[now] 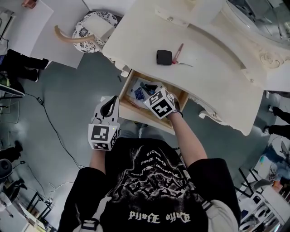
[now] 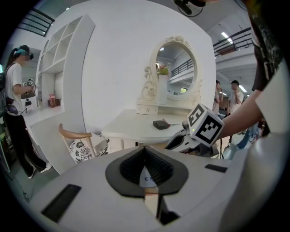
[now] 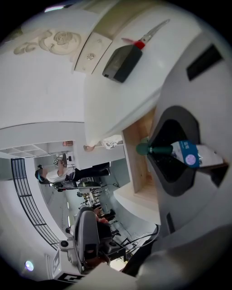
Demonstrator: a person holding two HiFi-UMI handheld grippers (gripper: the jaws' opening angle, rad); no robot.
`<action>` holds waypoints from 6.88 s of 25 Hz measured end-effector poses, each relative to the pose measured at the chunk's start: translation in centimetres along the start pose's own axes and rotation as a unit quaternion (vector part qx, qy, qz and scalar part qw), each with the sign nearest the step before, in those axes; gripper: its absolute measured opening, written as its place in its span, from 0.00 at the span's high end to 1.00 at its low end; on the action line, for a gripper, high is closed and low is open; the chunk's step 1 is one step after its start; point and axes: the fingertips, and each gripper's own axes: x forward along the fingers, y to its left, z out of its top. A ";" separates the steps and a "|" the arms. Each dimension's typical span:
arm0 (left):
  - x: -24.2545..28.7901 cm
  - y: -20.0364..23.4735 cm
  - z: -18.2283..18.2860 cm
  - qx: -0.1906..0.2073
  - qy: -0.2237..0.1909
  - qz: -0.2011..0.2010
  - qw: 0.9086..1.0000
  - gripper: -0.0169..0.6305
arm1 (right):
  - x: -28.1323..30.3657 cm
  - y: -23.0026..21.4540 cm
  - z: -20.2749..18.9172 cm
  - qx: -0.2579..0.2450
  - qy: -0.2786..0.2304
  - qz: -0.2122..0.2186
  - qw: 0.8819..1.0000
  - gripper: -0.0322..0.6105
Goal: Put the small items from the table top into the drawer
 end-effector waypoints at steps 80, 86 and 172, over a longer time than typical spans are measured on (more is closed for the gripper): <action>2.1 -1.1 2.4 -0.019 -0.020 -0.043 0.999 0.95 | -3.7 1.7 -1.4 0.096 -0.055 0.035 0.993 0.63; 1.7 -2.4 3.0 -0.011 -0.029 -0.055 0.998 0.95 | -6.4 1.3 -1.5 0.108 -0.081 0.005 0.991 0.63; 0.0 -15.0 4.9 0.050 -0.075 -0.183 0.979 0.95 | -27.2 0.0 -11.0 0.199 -0.249 -0.287 0.903 0.94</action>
